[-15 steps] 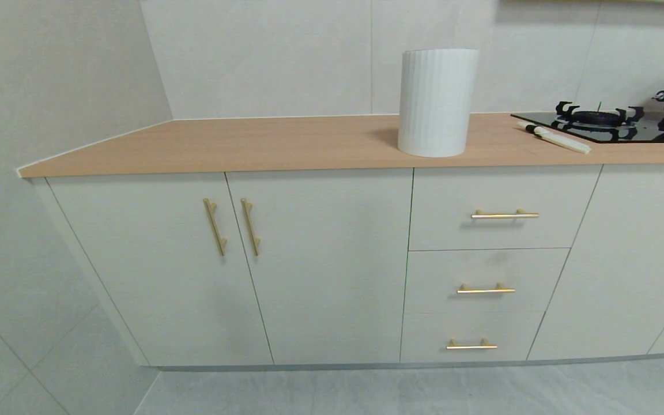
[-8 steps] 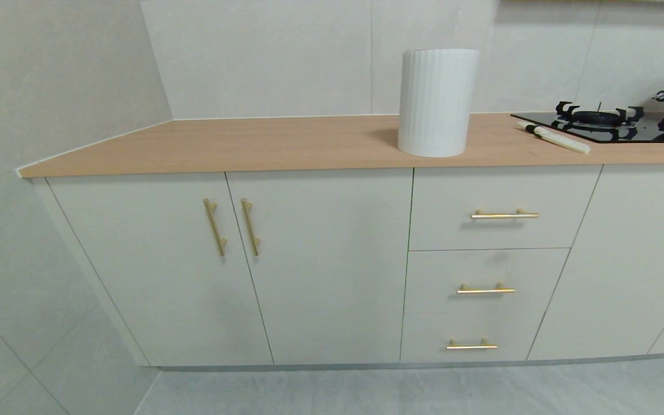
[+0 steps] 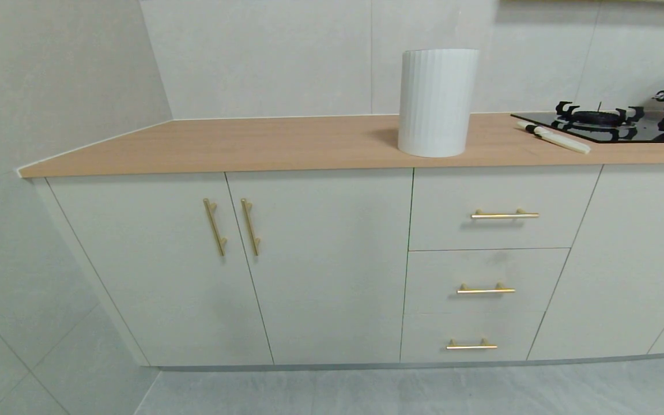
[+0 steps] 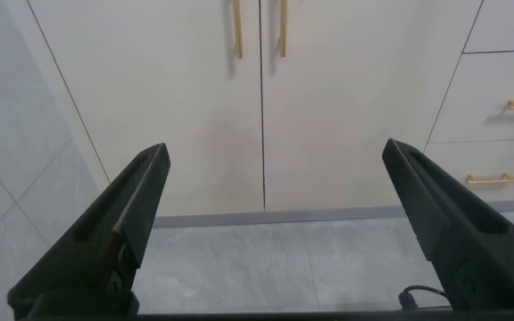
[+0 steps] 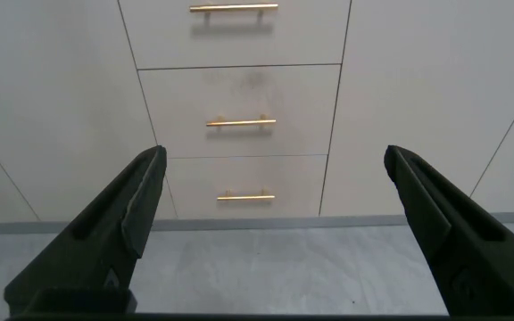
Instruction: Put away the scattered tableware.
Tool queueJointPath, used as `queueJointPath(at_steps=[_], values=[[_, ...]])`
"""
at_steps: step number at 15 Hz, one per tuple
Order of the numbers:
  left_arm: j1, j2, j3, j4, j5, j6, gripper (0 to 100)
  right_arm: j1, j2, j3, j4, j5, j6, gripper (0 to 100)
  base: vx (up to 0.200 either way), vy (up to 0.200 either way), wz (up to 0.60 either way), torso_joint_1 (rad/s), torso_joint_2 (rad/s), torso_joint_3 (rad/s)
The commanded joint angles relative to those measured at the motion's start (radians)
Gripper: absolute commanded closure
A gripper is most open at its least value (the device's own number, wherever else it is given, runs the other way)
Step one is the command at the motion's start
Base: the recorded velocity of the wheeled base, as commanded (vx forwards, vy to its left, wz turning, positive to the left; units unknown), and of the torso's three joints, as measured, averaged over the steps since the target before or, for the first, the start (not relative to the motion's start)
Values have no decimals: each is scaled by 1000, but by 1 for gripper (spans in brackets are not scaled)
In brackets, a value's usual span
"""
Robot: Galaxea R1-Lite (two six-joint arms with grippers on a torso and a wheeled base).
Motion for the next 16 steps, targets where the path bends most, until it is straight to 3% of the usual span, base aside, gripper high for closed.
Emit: queueJointPath(at_steps=[1, 16], values=[[0, 0, 0, 0, 0, 0, 0, 0, 3, 0, 1, 0, 0, 0, 200, 0, 0, 2, 2, 2], [0, 0, 0, 0, 0, -2, 0, 0, 3, 0, 1, 0, 0, 0, 200, 0, 0, 4, 0, 2]])
